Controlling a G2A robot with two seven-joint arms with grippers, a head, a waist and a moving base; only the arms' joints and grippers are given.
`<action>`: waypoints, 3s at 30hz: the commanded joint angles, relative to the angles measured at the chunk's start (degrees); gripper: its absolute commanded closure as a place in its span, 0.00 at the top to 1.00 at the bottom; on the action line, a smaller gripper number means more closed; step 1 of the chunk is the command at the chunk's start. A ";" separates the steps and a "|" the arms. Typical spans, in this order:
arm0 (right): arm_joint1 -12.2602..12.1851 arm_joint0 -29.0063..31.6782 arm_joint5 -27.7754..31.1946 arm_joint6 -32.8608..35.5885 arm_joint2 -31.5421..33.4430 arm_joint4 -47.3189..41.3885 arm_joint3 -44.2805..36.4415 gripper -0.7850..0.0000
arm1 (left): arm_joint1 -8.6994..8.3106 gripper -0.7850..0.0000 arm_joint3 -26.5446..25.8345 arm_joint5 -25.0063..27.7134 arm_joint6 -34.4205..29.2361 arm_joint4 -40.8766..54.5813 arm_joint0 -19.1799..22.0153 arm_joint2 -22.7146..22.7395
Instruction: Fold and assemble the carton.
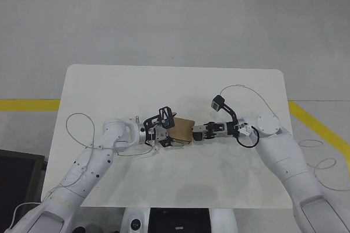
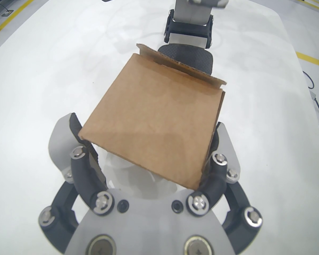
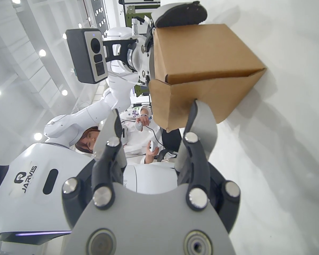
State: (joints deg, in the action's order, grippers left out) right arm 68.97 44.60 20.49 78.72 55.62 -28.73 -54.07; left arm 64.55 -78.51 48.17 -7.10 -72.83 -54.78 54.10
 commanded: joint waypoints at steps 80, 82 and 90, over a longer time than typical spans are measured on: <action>-2.25 0.80 -5.17 -4.93 1.29 11.24 -6.85 0.20 | 0.00 1.00 -1.14 0.28 -0.08 -0.71 -0.74 0.79; -2.35 0.88 -5.28 -5.06 1.49 11.37 -6.96 0.22 | 0.00 1.00 -1.15 0.26 -0.07 -0.72 -0.77 0.78; -2.67 1.08 -5.47 -5.71 2.19 11.61 -7.32 0.20 | -0.01 1.00 -1.22 0.28 -0.07 -0.77 -0.85 0.85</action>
State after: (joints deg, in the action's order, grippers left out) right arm 66.33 45.68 15.05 73.10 57.74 -17.18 -61.35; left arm 64.55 -79.72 48.43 -7.16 -73.59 -55.61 54.93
